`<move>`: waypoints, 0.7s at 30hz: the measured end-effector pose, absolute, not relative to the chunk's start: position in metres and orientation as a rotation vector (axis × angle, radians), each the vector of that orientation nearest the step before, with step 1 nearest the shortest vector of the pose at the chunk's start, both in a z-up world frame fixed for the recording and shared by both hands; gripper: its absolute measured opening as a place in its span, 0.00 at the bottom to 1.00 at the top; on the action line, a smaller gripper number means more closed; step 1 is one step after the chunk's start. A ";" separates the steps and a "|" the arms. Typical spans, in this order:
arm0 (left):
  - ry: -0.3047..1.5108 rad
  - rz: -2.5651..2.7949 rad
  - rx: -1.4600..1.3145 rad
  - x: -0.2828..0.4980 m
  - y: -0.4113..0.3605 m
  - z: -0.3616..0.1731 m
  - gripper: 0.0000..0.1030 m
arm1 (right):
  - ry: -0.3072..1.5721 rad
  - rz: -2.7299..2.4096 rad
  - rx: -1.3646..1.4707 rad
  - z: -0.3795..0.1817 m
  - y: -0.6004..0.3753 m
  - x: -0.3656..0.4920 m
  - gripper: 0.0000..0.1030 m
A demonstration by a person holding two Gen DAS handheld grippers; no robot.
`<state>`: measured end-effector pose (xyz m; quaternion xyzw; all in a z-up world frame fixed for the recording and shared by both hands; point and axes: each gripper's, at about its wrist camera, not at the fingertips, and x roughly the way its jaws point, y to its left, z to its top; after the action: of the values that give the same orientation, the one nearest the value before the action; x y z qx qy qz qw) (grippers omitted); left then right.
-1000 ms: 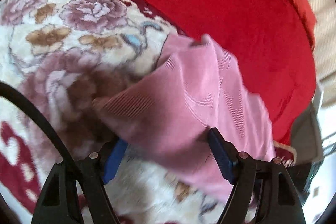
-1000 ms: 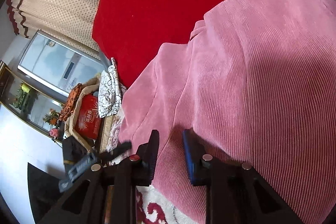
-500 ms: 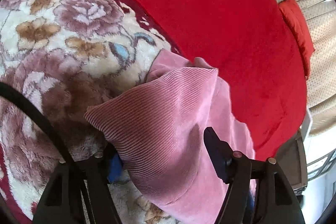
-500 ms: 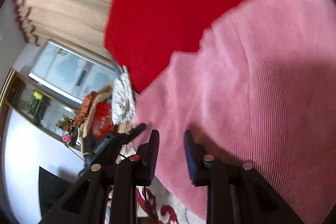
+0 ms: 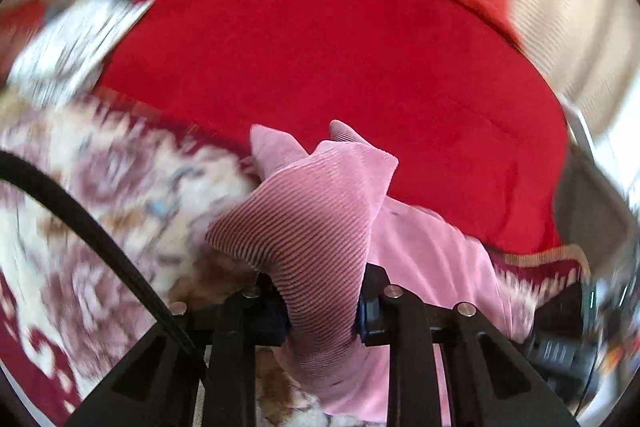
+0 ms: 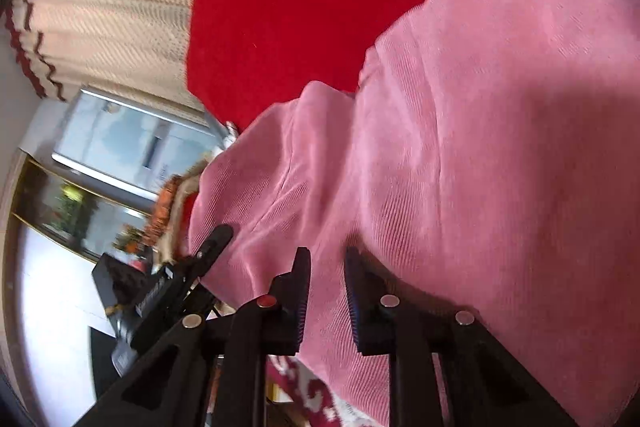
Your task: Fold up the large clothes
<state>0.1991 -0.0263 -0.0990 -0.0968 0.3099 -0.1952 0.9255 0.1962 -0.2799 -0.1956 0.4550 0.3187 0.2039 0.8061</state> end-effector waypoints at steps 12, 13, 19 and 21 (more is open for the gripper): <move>0.580 -0.614 0.427 0.120 -0.168 -0.149 0.22 | 0.529 0.475 1.202 -0.197 -0.344 0.180 0.78; 0.591 -0.637 0.393 0.123 -0.161 -0.146 0.22 | 0.549 0.469 1.197 -0.198 -0.344 0.183 0.78; 0.611 -0.713 0.325 0.132 -0.141 -0.142 0.22 | 0.616 0.401 1.097 -0.190 -0.343 0.196 0.78; 0.597 -0.724 0.320 0.133 -0.139 -0.145 0.22 | 0.628 0.385 1.078 -0.189 -0.346 0.198 0.79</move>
<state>0.1325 -0.1390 -0.1453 0.1536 0.2863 -0.3471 0.8797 0.1984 -0.3465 -0.1890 0.5015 0.2921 0.1791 0.7944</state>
